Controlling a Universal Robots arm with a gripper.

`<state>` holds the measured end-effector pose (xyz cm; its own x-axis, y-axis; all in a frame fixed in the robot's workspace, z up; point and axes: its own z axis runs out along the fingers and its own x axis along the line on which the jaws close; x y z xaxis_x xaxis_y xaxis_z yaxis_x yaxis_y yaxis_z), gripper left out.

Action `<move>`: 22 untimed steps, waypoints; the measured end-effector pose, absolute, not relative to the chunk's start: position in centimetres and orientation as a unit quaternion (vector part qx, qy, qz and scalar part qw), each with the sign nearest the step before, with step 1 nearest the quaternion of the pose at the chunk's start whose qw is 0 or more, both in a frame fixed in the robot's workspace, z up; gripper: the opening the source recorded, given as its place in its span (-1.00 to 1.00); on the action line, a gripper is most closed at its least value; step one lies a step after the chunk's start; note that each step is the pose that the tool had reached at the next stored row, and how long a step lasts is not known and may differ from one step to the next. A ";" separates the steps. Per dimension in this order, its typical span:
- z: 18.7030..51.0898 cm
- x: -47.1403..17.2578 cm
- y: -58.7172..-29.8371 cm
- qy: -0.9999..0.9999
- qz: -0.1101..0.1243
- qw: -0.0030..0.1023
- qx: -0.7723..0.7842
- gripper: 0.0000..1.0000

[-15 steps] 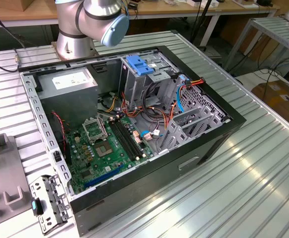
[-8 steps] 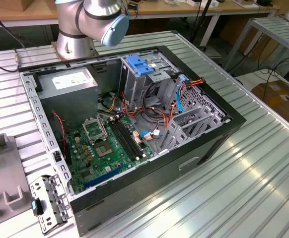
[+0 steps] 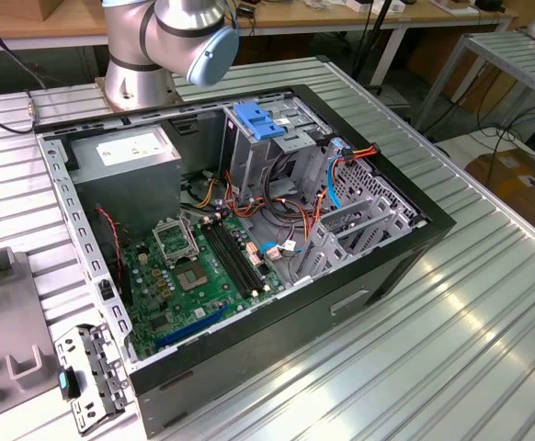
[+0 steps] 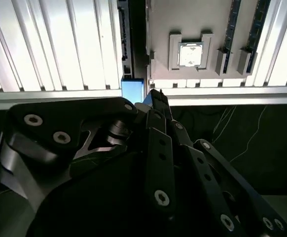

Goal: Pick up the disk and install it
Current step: 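Pick up the disk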

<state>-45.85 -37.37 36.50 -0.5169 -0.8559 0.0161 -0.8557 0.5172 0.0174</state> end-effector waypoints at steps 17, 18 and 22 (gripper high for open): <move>36.5 -45.9 -37.4 -0.786 -0.002 0.012 0.618 -0.79; 36.5 -45.9 -37.4 -0.785 -0.002 0.012 0.620 -0.79; 36.5 -45.9 -37.4 -0.785 -0.002 0.012 0.620 -0.79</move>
